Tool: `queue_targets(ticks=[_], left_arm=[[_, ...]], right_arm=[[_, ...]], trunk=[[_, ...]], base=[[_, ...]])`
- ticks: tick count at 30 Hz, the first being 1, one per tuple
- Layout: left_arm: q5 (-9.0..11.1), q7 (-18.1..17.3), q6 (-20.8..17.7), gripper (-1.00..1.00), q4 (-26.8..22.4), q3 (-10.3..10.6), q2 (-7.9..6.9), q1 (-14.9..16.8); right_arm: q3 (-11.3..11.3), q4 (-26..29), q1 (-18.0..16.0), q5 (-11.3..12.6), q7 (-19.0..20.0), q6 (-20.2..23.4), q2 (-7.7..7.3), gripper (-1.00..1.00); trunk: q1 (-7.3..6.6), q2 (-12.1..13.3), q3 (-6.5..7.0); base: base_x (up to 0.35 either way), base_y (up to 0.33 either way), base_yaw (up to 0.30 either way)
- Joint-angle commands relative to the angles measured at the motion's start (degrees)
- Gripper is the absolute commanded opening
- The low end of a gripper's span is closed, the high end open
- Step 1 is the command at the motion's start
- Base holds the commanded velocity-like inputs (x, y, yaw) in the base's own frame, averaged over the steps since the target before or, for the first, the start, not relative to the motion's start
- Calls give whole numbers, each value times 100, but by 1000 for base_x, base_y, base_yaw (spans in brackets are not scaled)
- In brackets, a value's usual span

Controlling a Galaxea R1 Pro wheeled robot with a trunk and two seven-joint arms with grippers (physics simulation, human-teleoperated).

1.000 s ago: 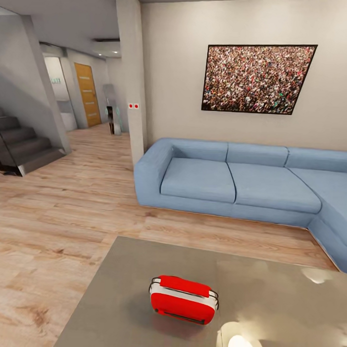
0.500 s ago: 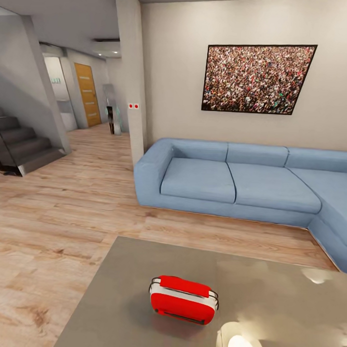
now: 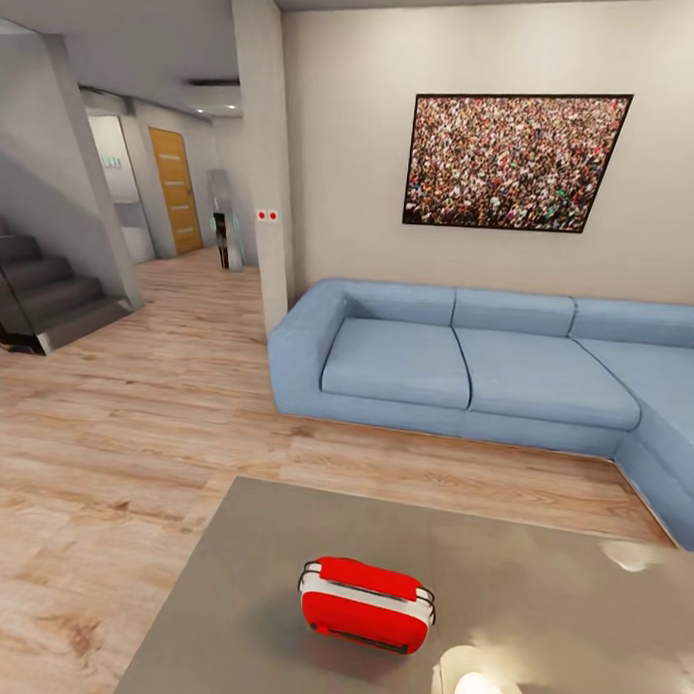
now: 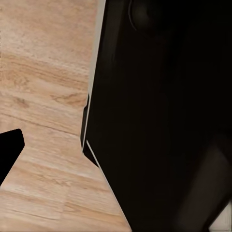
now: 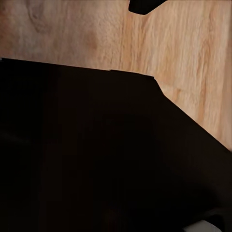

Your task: Turn on the radio receiver that's on the table in the living room.

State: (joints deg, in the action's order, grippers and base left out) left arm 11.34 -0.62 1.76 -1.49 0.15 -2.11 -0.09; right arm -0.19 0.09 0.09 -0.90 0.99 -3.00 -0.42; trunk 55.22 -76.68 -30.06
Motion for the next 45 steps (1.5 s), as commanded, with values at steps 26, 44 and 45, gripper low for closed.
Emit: queue_targets(ticks=[26,44,45], left_arm=[[0,0,0,100,0,2,0,0],[0,0,-2,100,0,2,0,0],[0,0,-1,100,0,2,0,-2]], right_arm=[[1,0,0,2,-11,-16,-10,100],[1,0,0,2,-11,-16,-6,100],[1,0,0,2,-11,-16,-7,100]], trunk=[[-572,1044,322],[-967,1766,481],[-989,1806,489]], base=[[0,0,-37],[0,0,-63],[0,0,-63]])
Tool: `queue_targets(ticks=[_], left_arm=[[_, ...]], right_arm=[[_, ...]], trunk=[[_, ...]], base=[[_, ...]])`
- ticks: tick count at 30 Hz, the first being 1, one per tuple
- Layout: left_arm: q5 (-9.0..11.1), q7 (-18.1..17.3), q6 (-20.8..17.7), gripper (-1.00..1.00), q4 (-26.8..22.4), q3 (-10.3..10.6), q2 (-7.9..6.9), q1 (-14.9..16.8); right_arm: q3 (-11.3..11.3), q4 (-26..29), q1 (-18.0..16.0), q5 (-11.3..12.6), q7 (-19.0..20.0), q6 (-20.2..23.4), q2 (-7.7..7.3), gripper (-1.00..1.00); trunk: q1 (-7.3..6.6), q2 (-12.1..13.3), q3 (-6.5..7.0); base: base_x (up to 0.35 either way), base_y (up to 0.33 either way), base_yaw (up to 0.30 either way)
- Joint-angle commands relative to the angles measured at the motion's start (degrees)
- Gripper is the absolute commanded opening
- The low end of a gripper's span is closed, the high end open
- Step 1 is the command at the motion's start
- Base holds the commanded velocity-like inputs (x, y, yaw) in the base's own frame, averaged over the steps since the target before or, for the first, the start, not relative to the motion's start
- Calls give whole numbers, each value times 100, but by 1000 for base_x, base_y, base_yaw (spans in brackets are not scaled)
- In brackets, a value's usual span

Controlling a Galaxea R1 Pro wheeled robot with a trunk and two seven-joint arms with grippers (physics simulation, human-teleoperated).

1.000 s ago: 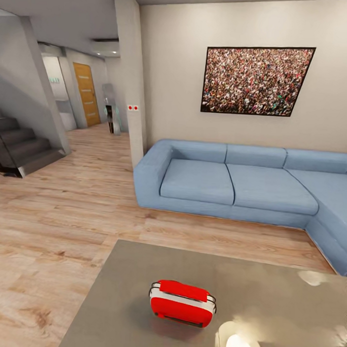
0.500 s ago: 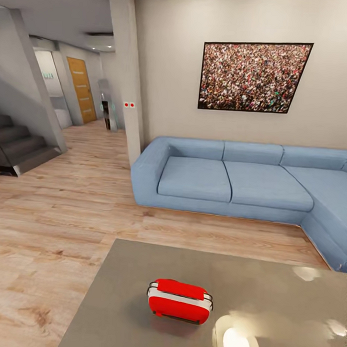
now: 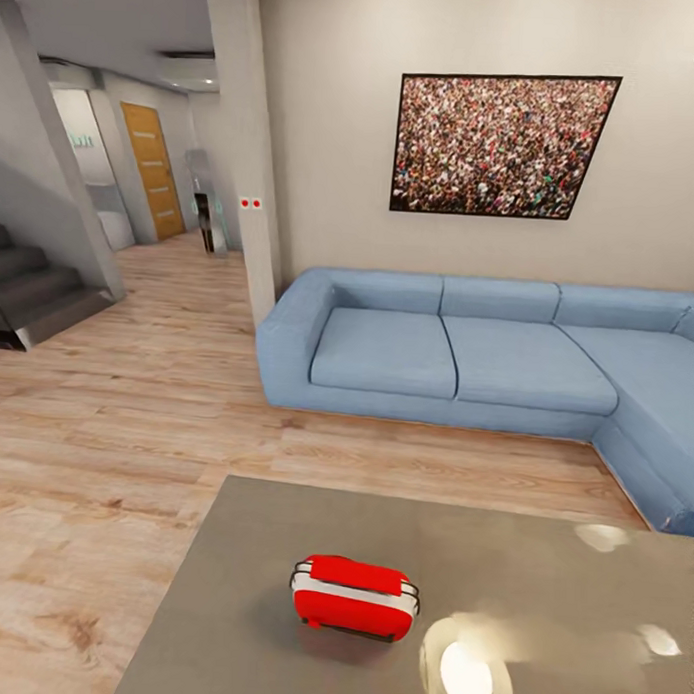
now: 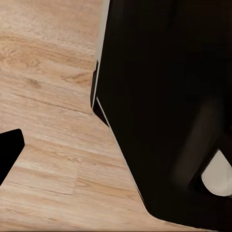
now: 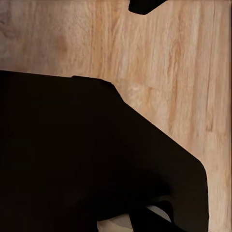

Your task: Turn on the radio receiver that's on the table in the living room.

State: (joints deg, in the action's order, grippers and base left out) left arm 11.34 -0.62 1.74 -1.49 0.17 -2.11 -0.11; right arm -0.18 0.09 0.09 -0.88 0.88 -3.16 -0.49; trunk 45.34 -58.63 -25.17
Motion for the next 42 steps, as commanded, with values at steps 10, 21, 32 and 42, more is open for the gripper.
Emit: queue_targets(ticks=[10,21,32,42], left_arm=[[0,0,1,100,0,0,0,1],[0,0,1,100,0,0,0,2],[0,0,1,100,0,0,0,2],[0,0,1,100,0,0,0,1]], right_arm=[[0,0,0,0,0,2,0,100],[0,0,0,0,0,1,-1,100],[0,0,0,0,0,2,-1,100],[0,0,0,0,0,2,-4,100]], trunk=[[-220,402,88],[-418,763,149],[-418,763,48],[-418,763,-44]], base=[[0,0,-63],[0,0,-63],[0,0,-63],[0,0,-63]])
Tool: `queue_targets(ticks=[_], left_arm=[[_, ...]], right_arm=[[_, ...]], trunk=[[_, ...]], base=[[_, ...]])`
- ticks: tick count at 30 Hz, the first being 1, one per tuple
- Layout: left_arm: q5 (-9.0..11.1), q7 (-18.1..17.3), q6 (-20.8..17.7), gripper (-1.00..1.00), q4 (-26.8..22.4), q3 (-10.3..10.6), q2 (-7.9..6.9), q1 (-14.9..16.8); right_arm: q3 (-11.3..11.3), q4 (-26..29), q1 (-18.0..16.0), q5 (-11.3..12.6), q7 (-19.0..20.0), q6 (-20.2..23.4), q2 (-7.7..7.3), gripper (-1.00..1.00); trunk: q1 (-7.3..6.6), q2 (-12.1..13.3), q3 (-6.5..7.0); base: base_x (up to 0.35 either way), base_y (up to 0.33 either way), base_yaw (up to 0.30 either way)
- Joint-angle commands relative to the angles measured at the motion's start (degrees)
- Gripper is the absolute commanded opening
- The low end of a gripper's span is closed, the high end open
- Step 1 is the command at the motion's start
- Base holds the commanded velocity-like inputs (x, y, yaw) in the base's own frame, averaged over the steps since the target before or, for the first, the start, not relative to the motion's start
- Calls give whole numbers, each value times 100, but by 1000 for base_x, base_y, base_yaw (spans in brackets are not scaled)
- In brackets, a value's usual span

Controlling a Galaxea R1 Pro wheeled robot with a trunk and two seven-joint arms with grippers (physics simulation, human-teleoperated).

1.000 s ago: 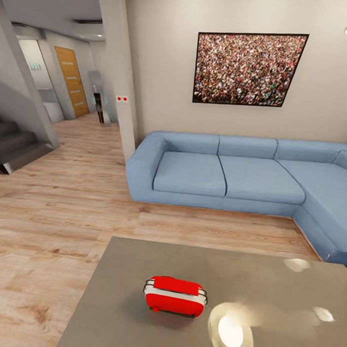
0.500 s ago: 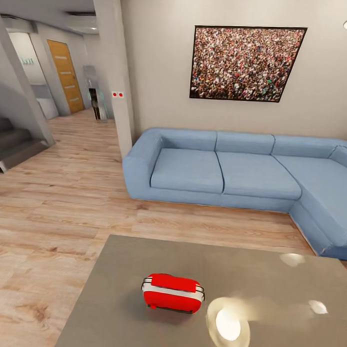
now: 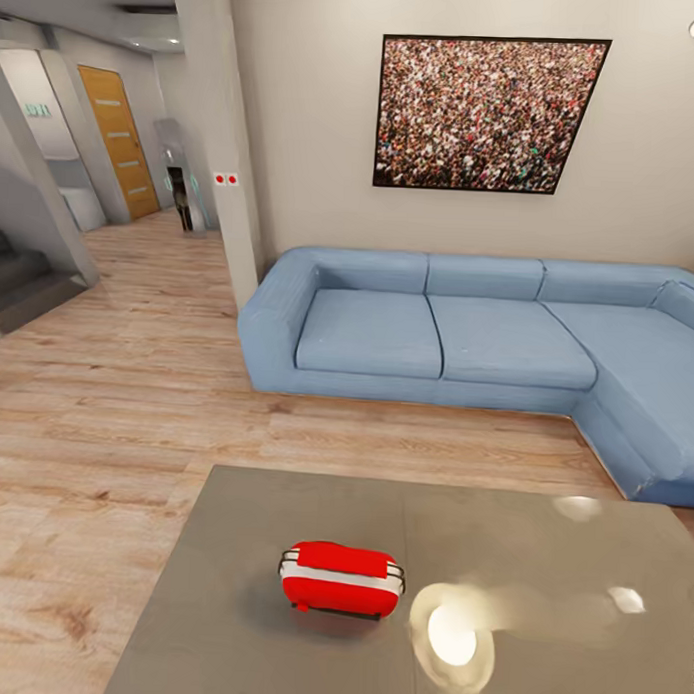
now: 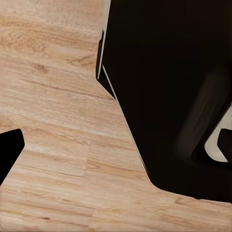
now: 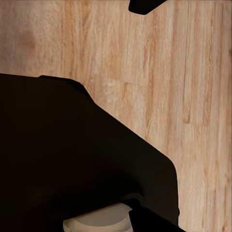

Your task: Turn on the radio receiver that's on the table in the living room.

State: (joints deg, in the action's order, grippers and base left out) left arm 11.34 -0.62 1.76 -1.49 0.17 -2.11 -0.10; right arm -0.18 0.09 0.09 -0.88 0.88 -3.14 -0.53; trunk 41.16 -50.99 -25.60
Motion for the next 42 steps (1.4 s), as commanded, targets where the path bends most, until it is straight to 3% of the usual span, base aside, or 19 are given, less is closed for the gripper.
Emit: queue_targets(ticks=[1,42], left_arm=[[0,0,0,100,0,0,0,0],[0,9,0,100,0,0,-6,0]], right_arm=[[0,0,0,0,0,0,0,100],[0,0,0,0,0,1,1,100]], trunk=[[0,0,-9],[0,0,-385]], base=[[0,0,-63],[0,0,-24]])
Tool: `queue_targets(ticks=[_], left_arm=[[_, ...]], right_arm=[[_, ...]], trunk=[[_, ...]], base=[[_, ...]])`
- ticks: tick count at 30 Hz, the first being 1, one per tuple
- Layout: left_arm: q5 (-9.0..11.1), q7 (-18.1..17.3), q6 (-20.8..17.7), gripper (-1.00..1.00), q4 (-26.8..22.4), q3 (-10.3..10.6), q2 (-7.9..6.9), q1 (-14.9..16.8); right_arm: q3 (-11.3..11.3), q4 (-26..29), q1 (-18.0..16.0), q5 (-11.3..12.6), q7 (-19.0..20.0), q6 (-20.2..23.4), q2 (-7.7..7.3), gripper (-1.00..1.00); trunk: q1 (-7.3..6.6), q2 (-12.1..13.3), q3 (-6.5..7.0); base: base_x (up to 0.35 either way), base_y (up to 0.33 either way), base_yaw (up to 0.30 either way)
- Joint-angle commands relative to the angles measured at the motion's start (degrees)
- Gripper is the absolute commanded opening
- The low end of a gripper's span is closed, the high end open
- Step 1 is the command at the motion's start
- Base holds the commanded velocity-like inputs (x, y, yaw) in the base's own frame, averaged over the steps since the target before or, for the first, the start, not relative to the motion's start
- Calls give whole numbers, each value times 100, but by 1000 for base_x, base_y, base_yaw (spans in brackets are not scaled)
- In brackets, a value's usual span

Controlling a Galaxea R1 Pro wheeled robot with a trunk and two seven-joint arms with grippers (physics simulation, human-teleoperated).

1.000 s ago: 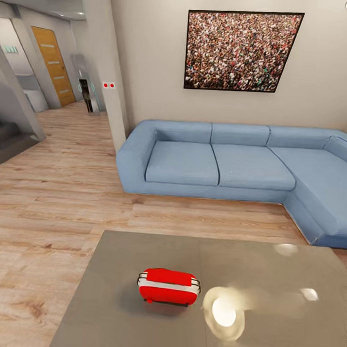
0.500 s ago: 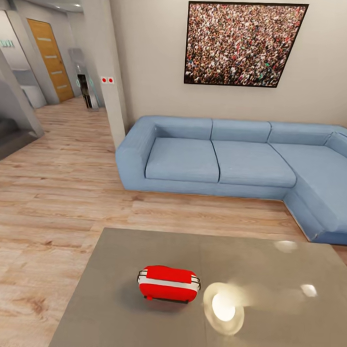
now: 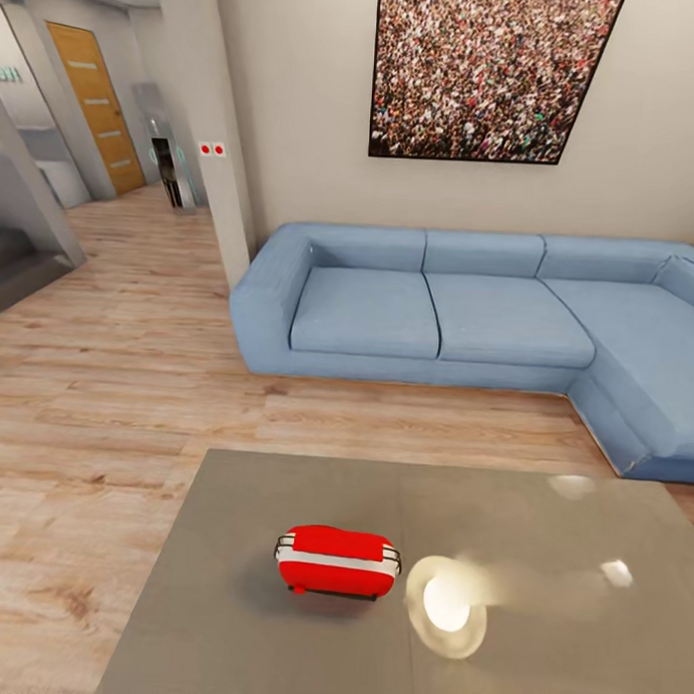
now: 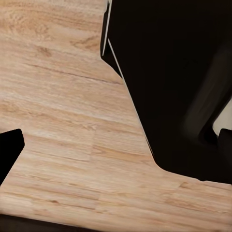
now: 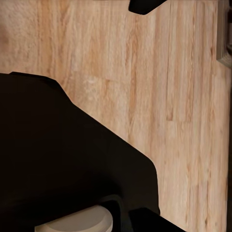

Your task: Turn on the radio receiver that's on the table in the living room.

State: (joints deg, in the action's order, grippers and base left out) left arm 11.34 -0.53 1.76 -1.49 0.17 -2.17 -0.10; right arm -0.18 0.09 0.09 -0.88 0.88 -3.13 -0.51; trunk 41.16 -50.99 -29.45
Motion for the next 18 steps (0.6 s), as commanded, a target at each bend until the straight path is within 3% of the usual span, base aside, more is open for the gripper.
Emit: queue_targets(ticks=[1,18], left_arm=[[0,0,0,100,0,0,-1,0],[0,0,0,100,0,1,-3,0]], right_arm=[[0,0,0,0,0,-1,0,100],[0,0,0,0,0,5,7,100]], trunk=[[0,0,-10],[0,0,-165]], base=[[0,0,0],[0,0,0]])
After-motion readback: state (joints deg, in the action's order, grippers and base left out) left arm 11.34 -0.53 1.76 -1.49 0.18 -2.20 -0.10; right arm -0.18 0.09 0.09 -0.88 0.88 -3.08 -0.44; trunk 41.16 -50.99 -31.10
